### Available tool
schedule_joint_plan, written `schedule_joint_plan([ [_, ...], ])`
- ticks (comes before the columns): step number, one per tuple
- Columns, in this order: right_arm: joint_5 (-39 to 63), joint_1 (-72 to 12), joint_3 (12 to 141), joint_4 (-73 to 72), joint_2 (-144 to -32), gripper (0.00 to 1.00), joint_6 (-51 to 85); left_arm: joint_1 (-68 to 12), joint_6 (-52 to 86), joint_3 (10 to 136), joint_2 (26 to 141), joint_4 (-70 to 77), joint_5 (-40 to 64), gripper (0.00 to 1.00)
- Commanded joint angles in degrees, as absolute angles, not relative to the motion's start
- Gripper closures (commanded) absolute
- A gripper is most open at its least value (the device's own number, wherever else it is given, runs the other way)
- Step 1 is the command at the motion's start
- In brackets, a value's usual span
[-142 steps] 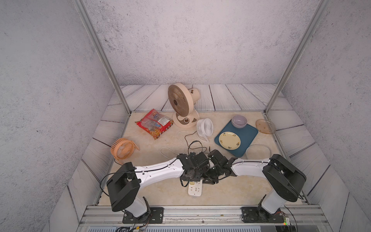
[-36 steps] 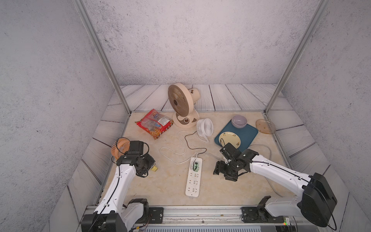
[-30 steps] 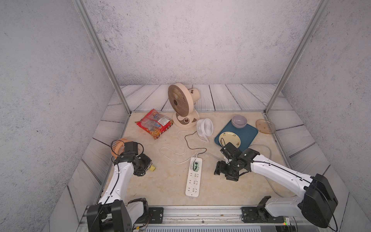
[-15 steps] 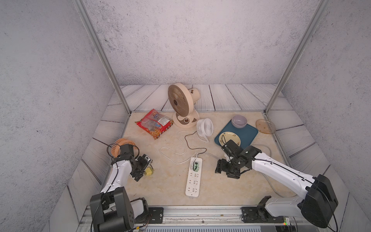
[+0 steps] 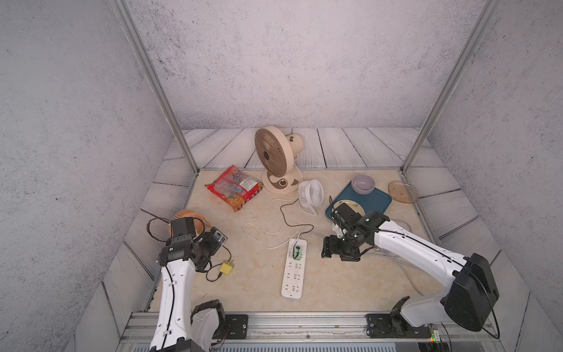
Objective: Unplug the desk fan from the power strip
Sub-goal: Place the plug at the center of the board.
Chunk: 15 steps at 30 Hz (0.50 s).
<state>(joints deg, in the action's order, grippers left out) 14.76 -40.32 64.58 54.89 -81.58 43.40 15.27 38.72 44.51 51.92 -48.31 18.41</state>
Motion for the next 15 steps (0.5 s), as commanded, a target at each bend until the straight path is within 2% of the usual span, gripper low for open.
schedule_joint_plan([
  [1, 15.12, -40.17, 67.64, 57.05, -83.26, 0.18, 39.19, 15.38, 37.44, 45.98, 51.11, -53.61, 16.6, 0.02],
  [3, 15.32, -40.18, 69.35, 57.49, -84.32, 0.18, 38.25, 14.98, 37.53, 46.04, 50.64, -54.19, 16.94, 0.0],
  [7, 17.08, -40.38, 72.35, 56.98, -86.46, 0.18, 35.21, 9.8, 40.72, 45.22, 49.23, -53.25, 18.49, 0.08],
  [9, 18.29, -40.62, 73.73, 56.11, -87.32, 0.19, 31.82, 4.27, 43.64, 44.39, 47.43, -51.9, 17.33, 0.1],
  [15, 18.29, -41.0, 71.54, 45.93, -84.48, 0.14, 10.14, -15.06, 51.78, 42.02, 45.86, -46.35, 15.52, 0.2],
])
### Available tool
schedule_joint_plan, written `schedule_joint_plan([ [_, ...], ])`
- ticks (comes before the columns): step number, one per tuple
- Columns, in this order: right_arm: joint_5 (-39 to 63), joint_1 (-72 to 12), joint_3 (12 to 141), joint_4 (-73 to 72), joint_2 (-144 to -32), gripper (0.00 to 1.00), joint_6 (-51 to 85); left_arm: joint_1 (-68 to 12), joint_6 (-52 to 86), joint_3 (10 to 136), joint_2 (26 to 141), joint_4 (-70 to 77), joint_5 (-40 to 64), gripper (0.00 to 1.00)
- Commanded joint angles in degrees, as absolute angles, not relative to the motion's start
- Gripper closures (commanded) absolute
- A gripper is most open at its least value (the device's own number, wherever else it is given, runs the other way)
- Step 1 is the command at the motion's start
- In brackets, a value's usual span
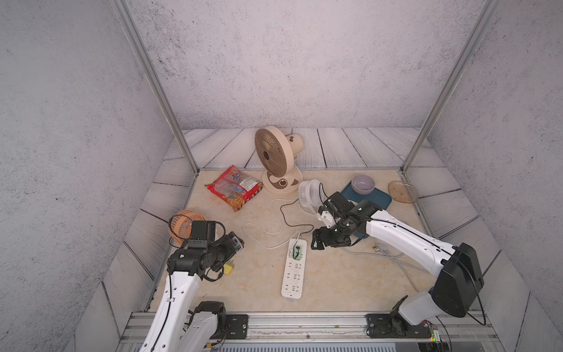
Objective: Unplug the desk fan from the power strip
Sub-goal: Place the plug at the center of the board, then remove the plug from the socket.
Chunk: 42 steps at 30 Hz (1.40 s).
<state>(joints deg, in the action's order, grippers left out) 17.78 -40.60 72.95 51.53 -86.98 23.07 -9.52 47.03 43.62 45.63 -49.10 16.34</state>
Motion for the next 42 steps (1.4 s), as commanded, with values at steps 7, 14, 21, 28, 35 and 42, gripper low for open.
schedule_joint_plan([
  [7, 26.18, -41.04, 61.75, 34.18, -79.58, 0.14, -18.09, -27.22, 53.81, 40.4, 50.36, -40.16, 17.82, 0.26],
  [14, 27.17, -40.93, 57.95, 30.07, -82.84, 0.16, -34.83, -30.5, 54.2, 40.3, 55.79, -37.08, 18.81, 0.29],
  [21, 29.53, -41.02, 57.47, 25.98, -88.61, 0.22, -38.79, -30.45, 57.2, 38.91, 56.84, -36.73, 18.45, 0.31],
  [28, 28.98, -41.4, 57.07, 20.75, -92.38, 0.24, -42.1, -30.41, 61.78, 36.58, 56.72, -36.04, 18.17, 0.31],
  [35, 30.6, -42.17, 58.8, 19.91, -96.22, 0.3, -45.05, -30.23, 66.33, 34.95, 56.14, -38.2, 16.99, 0.28],
  [42, 29.18, -43.49, 59.33, 16.94, -98.31, 0.31, -44.17, -30.06, 68.07, 34.14, 54.56, -39.66, 15.91, 0.27],
])
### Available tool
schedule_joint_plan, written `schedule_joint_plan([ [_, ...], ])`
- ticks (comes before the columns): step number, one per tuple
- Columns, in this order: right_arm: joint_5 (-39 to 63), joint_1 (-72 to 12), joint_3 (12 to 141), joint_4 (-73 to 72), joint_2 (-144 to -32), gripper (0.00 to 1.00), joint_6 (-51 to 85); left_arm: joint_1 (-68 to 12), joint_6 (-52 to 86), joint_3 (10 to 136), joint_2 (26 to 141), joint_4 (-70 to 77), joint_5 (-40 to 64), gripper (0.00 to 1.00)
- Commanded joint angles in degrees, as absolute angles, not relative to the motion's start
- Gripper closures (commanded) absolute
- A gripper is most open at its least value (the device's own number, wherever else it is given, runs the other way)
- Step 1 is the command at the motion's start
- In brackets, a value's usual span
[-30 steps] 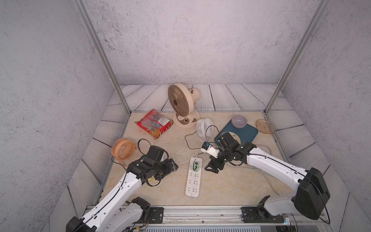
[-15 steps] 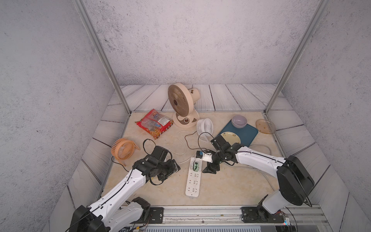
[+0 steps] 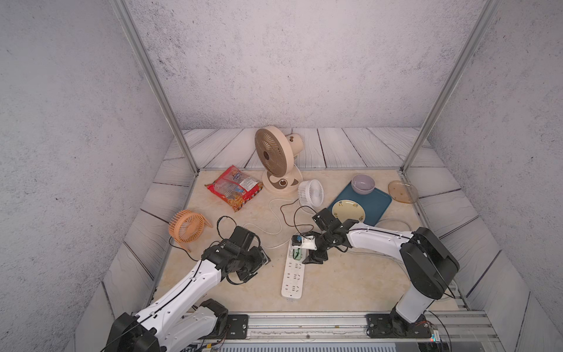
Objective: Unplug the desk fan from the power strip
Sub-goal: Remove the plug from the socket.
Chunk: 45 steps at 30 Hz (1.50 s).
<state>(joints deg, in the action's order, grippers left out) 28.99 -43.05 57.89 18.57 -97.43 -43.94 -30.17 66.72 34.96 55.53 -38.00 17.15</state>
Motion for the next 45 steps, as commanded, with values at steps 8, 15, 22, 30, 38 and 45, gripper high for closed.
schedule_joint_plan([
  [8, 28.65, -44.07, 59.59, 14.43, -99.1, 0.37, -43.14, -29.9, 68.75, 33.71, 54.15, -39.36, 15.3, 0.28],
  [15, 28.24, -44.68, 59.41, 14.15, -99.16, 0.47, -42.85, -29.88, 68.3, 33.79, 57.05, -36.94, 17.24, 0.29],
  [22, 27.34, -45.68, 58.08, 12.01, -99.04, 0.57, -41.12, -29.91, 67.77, 33.72, 58.39, -35.59, 17.85, 0.28],
  [30, 27.77, -47.81, 57.96, 10.04, -99.38, 0.66, -39.34, -30.22, 61.98, 35.19, 64.26, -31.28, 22.64, 0.27],
  [38, 27.63, -48.86, 58.27, 9.28, -100.05, 0.68, -37.03, -30.7, 61.18, 32.37, 66.43, -24.47, 27.25, 0.23],
  [45, 27.71, -49.13, 57.95, 9.05, -100.27, 0.69, -36.57, -31.01, 61.83, 29.29, 68.51, -20.77, 29.63, 0.28],
])
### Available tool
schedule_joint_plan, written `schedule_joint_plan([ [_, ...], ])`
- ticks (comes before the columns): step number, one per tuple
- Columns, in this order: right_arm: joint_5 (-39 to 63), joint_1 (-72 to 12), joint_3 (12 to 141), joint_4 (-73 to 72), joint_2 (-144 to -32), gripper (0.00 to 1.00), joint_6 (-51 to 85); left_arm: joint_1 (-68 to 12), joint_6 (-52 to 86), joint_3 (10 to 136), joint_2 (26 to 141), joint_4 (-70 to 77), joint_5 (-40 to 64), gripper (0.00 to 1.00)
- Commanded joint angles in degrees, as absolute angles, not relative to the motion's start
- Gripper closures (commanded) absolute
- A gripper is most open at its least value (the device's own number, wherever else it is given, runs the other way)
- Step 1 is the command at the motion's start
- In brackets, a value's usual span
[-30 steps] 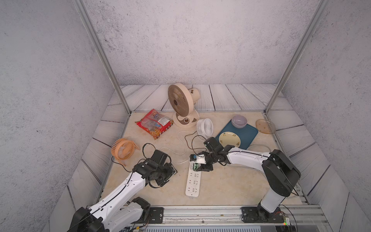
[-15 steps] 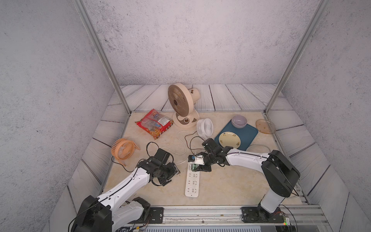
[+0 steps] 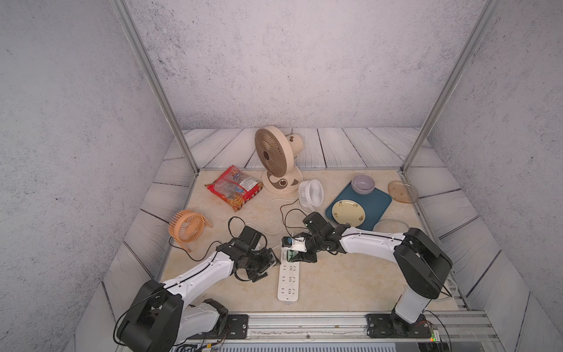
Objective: Unplug the desk fan from the power strip
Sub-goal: Remove the plug from the socket.
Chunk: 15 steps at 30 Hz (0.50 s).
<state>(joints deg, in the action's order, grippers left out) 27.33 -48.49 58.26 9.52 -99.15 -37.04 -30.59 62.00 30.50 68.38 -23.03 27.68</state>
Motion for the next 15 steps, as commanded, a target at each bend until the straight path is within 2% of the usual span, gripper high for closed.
schedule_joint_plan([
  [1, 27.62, -49.13, 57.86, 9.01, -100.28, 0.69, -36.6, -31.14, 61.91, 28.9, 68.47, -20.5, 29.67, 0.29],
  [8, 27.51, -49.39, 57.44, 8.37, -100.5, 0.7, -36.06, -32.52, 64.07, 26.06, 69.65, -13.17, 31.72, 0.32],
  [15, 27.95, -49.73, 57.97, 8.63, -100.89, 0.71, -35.46, -33.11, 62.78, 26.98, 72.27, -12.18, 31.53, 0.36],
])
